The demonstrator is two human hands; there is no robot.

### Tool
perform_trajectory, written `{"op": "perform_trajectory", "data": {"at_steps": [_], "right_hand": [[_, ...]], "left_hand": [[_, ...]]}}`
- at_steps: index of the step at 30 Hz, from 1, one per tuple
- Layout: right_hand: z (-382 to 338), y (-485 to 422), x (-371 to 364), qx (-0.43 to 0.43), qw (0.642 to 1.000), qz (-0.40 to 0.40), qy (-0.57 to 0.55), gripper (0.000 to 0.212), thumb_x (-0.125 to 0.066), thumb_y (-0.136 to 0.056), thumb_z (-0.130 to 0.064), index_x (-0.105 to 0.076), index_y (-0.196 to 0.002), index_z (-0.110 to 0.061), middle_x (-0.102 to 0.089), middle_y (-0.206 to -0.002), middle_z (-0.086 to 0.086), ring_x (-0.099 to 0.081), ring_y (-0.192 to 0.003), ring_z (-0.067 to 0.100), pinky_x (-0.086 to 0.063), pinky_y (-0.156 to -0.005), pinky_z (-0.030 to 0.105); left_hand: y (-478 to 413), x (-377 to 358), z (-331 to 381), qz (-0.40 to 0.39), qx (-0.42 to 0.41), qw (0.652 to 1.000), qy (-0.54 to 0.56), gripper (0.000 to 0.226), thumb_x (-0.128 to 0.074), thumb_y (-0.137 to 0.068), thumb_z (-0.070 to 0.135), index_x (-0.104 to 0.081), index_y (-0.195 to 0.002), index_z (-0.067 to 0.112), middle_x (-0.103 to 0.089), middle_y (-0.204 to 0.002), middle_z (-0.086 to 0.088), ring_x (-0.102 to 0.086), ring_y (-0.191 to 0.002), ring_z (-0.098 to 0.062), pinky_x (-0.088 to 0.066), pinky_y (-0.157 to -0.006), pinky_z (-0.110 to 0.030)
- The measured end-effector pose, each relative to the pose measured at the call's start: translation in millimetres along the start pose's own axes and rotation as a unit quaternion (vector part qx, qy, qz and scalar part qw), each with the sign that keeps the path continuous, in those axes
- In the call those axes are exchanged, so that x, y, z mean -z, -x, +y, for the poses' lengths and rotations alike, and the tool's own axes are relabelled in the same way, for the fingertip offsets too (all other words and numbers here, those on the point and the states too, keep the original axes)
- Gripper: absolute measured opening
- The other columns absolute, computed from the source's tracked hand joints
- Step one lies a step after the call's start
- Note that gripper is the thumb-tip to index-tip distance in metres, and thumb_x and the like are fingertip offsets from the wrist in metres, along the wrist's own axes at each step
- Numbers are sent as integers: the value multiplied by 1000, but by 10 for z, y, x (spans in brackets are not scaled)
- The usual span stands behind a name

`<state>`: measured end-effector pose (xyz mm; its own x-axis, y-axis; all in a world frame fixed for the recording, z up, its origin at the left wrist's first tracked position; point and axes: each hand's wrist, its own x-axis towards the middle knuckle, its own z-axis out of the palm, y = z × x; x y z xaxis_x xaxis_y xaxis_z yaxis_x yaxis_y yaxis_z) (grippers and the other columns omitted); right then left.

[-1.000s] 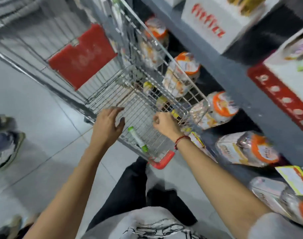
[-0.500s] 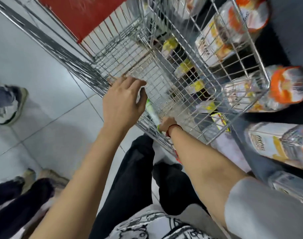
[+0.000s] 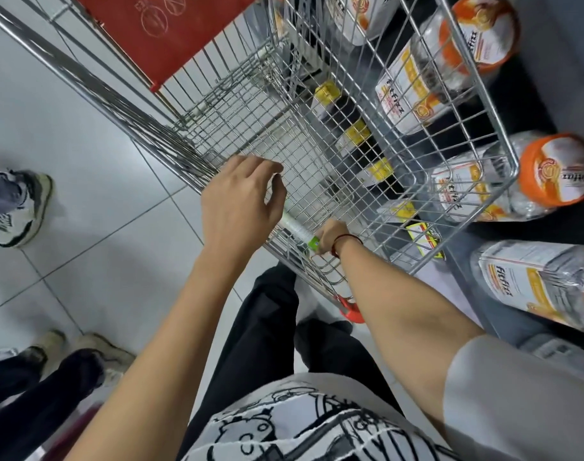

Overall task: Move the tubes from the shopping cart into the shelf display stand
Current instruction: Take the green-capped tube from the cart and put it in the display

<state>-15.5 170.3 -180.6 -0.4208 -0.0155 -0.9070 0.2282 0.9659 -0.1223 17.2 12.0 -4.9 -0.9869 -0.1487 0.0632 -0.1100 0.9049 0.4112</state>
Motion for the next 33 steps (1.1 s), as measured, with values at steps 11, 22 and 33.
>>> {"op": "perform_trajectory", "data": {"at_steps": [11,22,33], "right_hand": [[-678,-178,120,186,977,97,43,13,-51,-89,-7,-59,-100,-5,-63,-102,14,-58,-86,29,-45,-70,31],[-779,-383,-145,264,949,108,134,22,-51,-91,-9,-61,-110,-9,-61,-112,12,-62,-99,29,-45,-73,30],[-474,-185,-10,223,955,116,157,47,-62,-87,-4,-44,-130,-13,-64,-112,15,-64,-100,33,-53,-81,39]], "left_hand": [[-3,-31,-19,18,-3,1000,-8,15,-55,-87,17,-68,-91,14,-71,-86,-2,-62,-85,-23,-33,-59,-23],[3,-39,-24,12,-7,1000,-2,14,-55,-87,17,-68,-90,13,-72,-87,-1,-62,-86,-23,-42,-57,-28],[13,-53,-18,24,-15,999,-15,11,-59,-84,15,-69,-88,12,-73,-86,-3,-64,-85,-26,-43,-55,-28]]}}
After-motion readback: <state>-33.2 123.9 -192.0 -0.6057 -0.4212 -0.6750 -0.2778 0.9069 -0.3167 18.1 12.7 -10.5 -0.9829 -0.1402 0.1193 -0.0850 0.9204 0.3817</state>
